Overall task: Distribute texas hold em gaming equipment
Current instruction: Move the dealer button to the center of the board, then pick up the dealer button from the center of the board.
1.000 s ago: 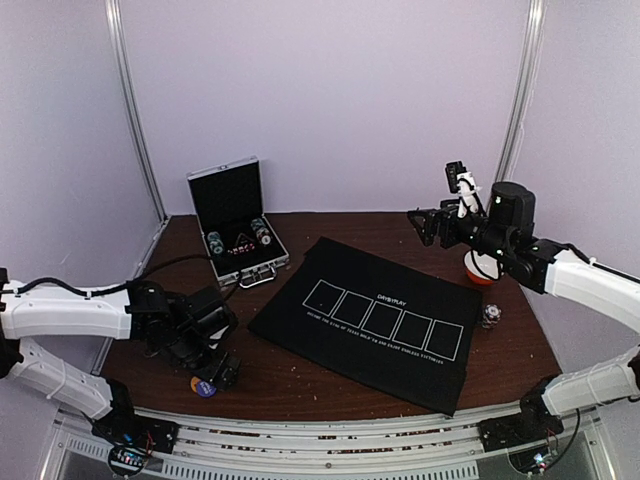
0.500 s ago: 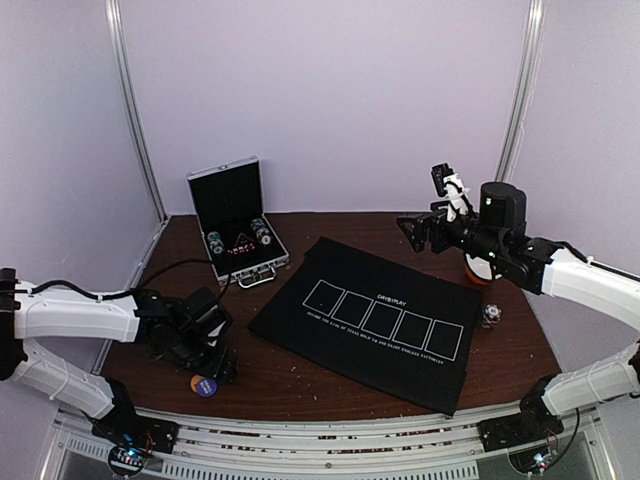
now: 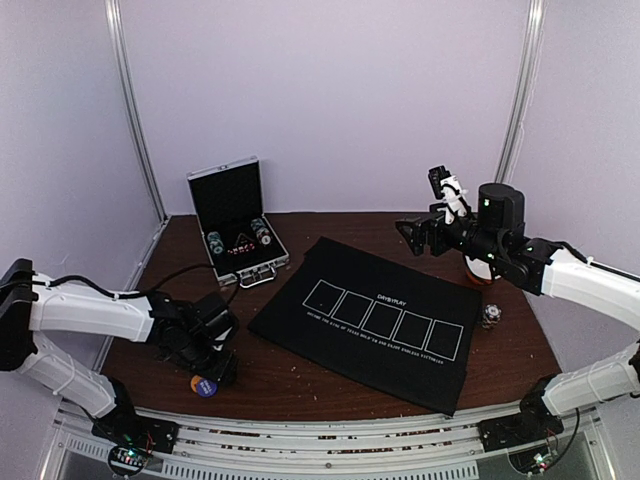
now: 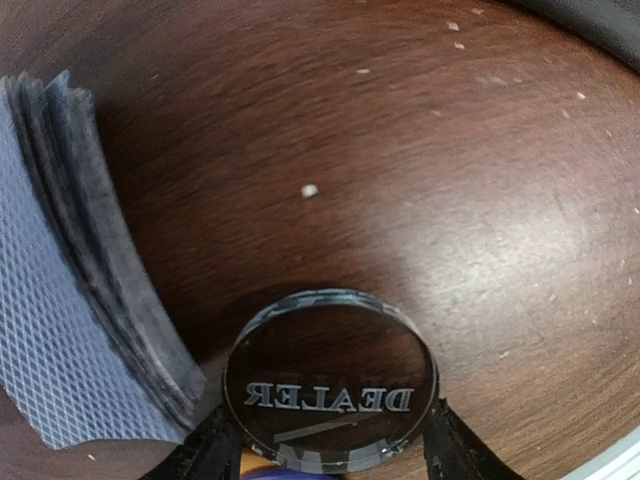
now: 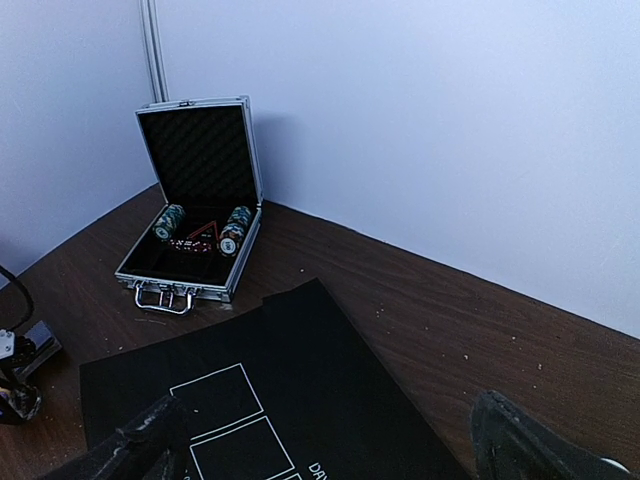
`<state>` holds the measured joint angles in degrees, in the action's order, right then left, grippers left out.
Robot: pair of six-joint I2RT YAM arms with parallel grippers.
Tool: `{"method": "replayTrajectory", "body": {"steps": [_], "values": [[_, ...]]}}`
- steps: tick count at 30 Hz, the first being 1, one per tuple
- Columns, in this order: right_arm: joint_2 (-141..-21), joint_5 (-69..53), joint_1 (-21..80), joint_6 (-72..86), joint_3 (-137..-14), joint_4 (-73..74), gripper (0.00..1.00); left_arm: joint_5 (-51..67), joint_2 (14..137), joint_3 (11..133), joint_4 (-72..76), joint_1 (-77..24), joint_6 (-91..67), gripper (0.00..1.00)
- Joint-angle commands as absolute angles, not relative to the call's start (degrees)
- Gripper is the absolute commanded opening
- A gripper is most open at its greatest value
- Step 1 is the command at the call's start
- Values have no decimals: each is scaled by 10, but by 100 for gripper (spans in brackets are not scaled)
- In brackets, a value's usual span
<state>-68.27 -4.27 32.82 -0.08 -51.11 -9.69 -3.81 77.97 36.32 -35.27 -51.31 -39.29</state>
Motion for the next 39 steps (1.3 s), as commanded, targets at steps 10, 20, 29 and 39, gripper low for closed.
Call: {"method": "replayTrajectory", "body": {"steps": [10, 20, 29, 39], "values": [[-681, -35, 356, -6, -529, -75, 100, 59, 910, 434, -225, -622, -224, 64], [-681, -27, 378, -16, -536, -56, 100, 27, 935, 444, -223, -623, -209, 76], [-678, -20, 382, -22, -541, -42, 100, 4, 960, 446, -271, -635, -199, 70], [-673, -18, 386, -23, -541, -38, 100, -16, 977, 436, -289, -667, -218, 70]]}}
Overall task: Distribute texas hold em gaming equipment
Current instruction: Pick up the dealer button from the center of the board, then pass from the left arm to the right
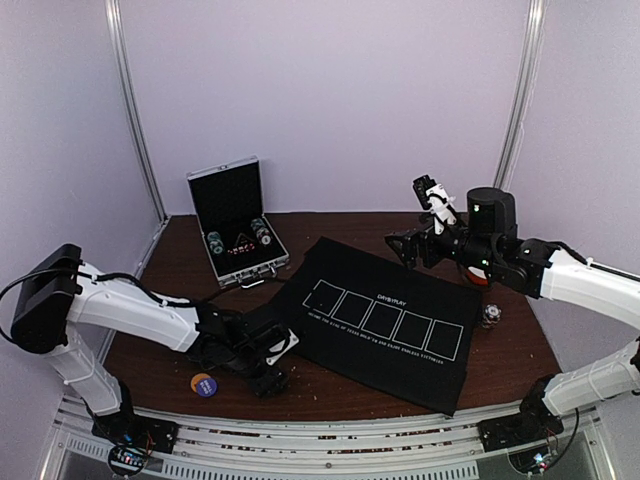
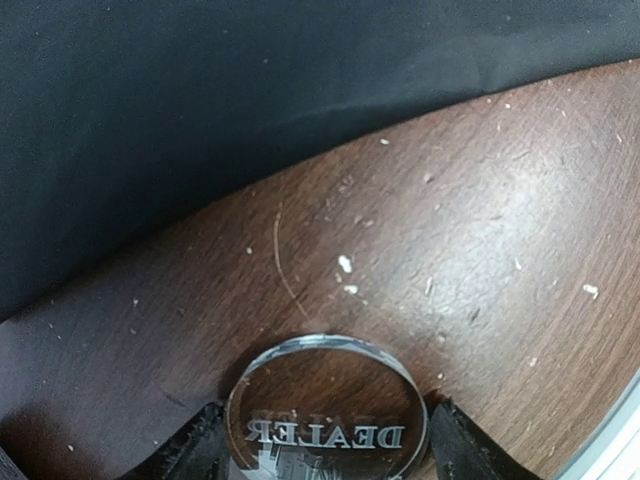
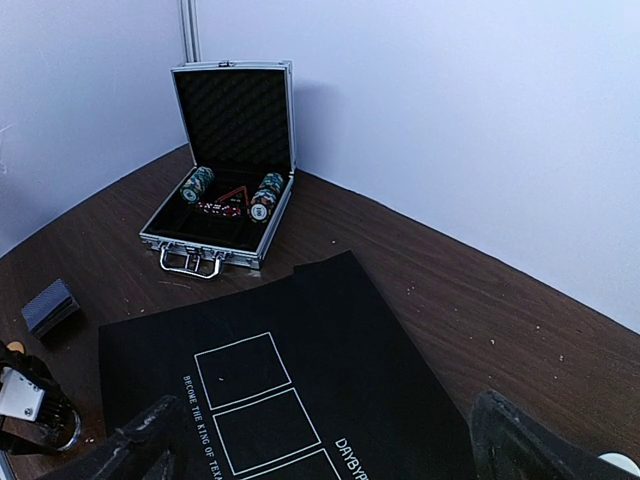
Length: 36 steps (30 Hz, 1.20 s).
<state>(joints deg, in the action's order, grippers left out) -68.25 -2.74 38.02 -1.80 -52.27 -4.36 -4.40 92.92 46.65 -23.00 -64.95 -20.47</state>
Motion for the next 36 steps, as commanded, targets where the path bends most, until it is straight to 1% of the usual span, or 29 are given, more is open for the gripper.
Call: {"method": "replayTrajectory", "body": {"steps": [1, 3, 7, 9, 14, 18, 20, 22, 25, 27, 32, 36], "values": [[-673, -18, 386, -23, -541, -37, 100, -19, 981, 435, -289, -667, -219, 68], [-672, -17, 387, -23, -541, -37, 100, -27, 986, 433, -289, -668, -222, 62], [-670, -12, 388, -19, -541, -34, 100, -33, 969, 442, -288, -668, -223, 44], [-670, -6, 388, -8, -542, -33, 100, -49, 949, 451, -288, -668, -227, 40], [-692, 9, 388, 75, -569, -5, 100, -96, 891, 483, -296, -668, -228, 39], [-735, -18, 392, 183, -611, 49, 99, -144, 852, 528, -311, -668, -214, 38], [-761, -61, 397, 239, -624, 59, 96, -171, 831, 547, -306, -668, -199, 37], [-792, -135, 399, 300, -624, 41, 92, -205, 816, 561, -282, -668, -179, 36], [-849, -255, 409, 381, -624, -17, 82, -239, 805, 582, -245, -667, -143, 35], [-883, -305, 431, 408, -632, -61, 78, -252, 804, 594, -224, -666, -120, 35], [-945, -379, 470, 432, -651, -123, 69, -250, 817, 611, -202, -660, -99, 37], [-975, -412, 491, 447, -654, -167, 65, -252, 830, 621, -203, -658, -97, 37]]}}
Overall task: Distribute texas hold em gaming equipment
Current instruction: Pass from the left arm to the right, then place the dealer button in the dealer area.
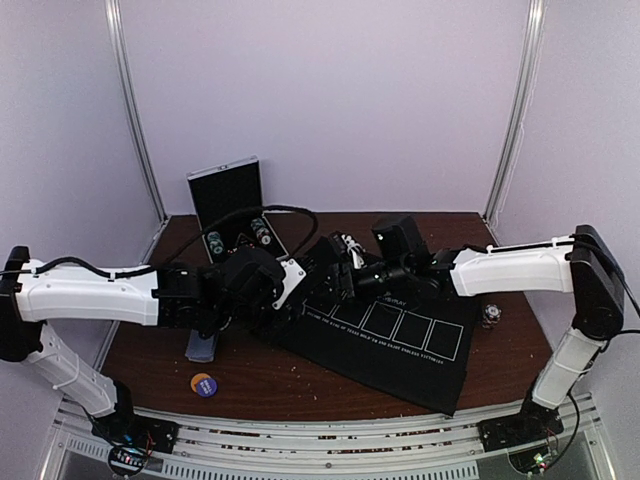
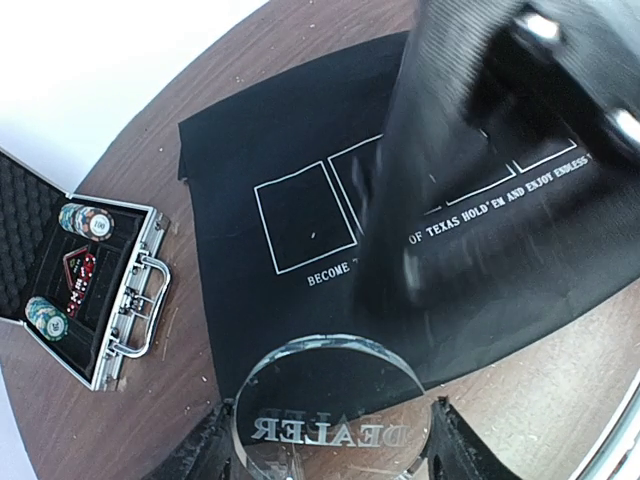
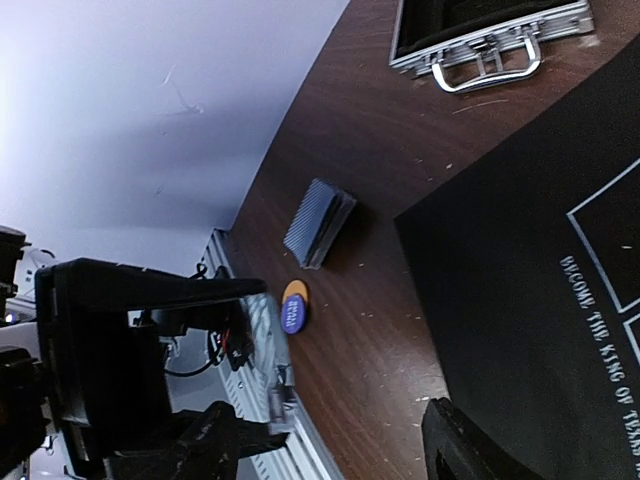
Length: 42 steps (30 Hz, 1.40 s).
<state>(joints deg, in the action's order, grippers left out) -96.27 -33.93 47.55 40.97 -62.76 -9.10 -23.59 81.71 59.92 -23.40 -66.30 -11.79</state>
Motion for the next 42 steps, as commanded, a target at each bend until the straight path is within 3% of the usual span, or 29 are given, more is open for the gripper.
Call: {"method": "replayTrajectory", "body": {"steps": [1, 5, 11, 15, 19, 22, 23, 25, 29, 36, 42], "values": [[-981, -414, 496, 446, -656, -169, 64, -251, 831, 622, -203, -657, -97, 37], [-1006, -420, 511, 449, -668, -177, 58, -250, 834, 627, -203, -656, -93, 37], [-1030, -418, 512, 438, -690, -159, 39, -250, 829, 627, -202, -655, -92, 37], [-1031, -412, 512, 429, -696, -147, 24, -254, 826, 624, -201, -654, -91, 36], [-1032, -409, 511, 414, -702, -125, 1, -255, 825, 623, -201, -652, -91, 36], [-1023, -395, 507, 390, -707, -92, 0, -248, 825, 622, -201, -650, -93, 39], [-1016, -385, 500, 379, -707, -79, 0, -245, 825, 621, -201, -650, -95, 45], [-1000, -365, 479, 358, -702, -45, 0, -244, 824, 618, -202, -649, -100, 69], [-964, -323, 399, 329, -671, -6, 0, -226, 827, 613, -210, -638, -123, 96], [-988, -260, 251, 299, -637, 25, 0, -195, 839, 596, -242, -615, -177, 98], [-1069, -232, 193, 288, -686, 53, 0, -179, 838, 576, -276, -604, -227, 98]]}}
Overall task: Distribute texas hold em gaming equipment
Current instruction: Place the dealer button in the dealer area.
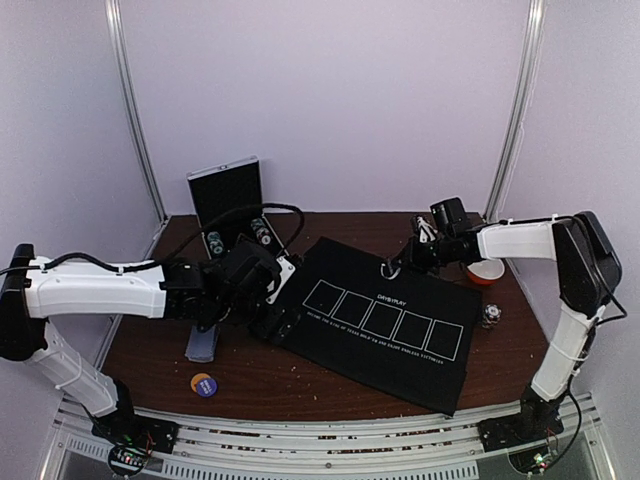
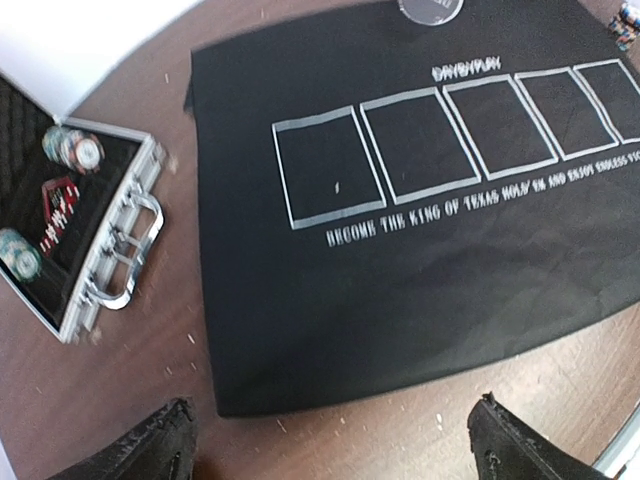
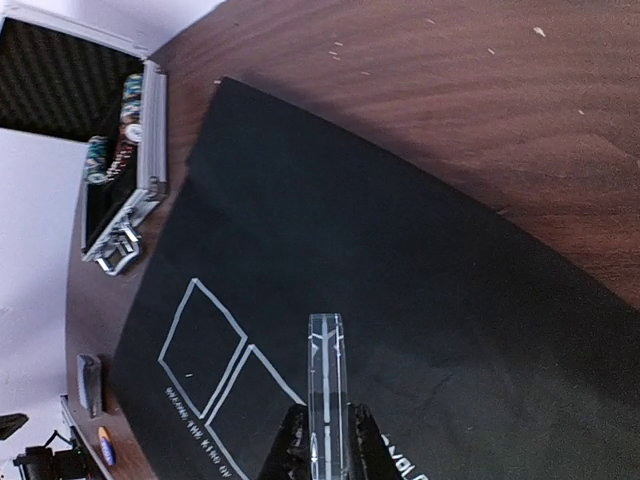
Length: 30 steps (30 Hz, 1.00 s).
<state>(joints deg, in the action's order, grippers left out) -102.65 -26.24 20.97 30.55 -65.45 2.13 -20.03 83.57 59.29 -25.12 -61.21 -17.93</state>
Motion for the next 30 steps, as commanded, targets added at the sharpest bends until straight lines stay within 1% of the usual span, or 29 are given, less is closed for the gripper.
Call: {"method": "replayTrajectory", "body": {"steps": [1, 10, 14, 18, 19, 23, 27, 30], "values": [[-1077, -228, 185, 287, -690, 60, 0, -175, 836, 573, -281, -603, -235, 98], [-1042, -216, 129, 314, -615, 19, 0, -165, 833, 553, -295, -595, -257, 98], [-1053, -229, 117, 306, -618, 28, 0, -161, 835, 551, -298, -592, -261, 98], [-1046, -215, 115, 303, -616, 35, 0, -163, 828, 543, -301, -592, -269, 98], [-1045, -210, 115, 302, -616, 41, 2, -163, 826, 542, -301, -592, -271, 98], [-1039, -183, 115, 291, -617, 64, 31, -160, 821, 538, -306, -591, -276, 98], [-1021, -146, 116, 274, -625, 86, 48, -160, 818, 538, -341, -590, -310, 98], [-1007, -103, 121, 248, -650, 124, 62, -154, 803, 531, -406, -586, -372, 98]]}}
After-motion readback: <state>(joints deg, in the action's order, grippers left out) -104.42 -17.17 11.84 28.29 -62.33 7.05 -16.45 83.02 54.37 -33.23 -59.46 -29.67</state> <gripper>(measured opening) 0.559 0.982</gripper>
